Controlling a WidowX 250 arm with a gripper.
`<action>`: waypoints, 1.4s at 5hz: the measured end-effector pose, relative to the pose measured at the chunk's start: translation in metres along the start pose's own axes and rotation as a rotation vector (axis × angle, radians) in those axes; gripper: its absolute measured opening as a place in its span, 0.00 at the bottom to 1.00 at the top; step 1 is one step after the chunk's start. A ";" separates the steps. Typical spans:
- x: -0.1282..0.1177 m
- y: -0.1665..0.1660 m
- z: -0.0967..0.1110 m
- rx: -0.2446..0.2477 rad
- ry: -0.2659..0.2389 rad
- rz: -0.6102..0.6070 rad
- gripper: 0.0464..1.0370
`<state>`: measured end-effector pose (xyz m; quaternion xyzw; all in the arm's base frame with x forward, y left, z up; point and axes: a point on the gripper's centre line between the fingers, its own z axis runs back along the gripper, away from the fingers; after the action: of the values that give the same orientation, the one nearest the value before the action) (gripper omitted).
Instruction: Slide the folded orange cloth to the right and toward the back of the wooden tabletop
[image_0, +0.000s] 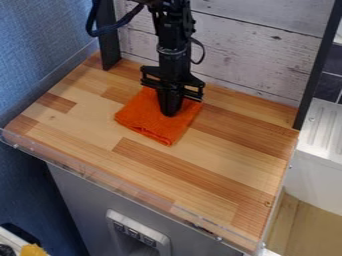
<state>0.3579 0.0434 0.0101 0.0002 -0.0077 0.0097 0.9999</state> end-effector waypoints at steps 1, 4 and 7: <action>-0.002 -0.004 0.000 -0.003 0.018 -0.011 0.19; -0.018 0.017 0.055 -0.012 0.035 -0.031 0.96; -0.034 0.046 0.106 -0.005 -0.003 -0.023 0.96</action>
<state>0.3218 0.0887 0.1152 -0.0019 -0.0093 -0.0017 1.0000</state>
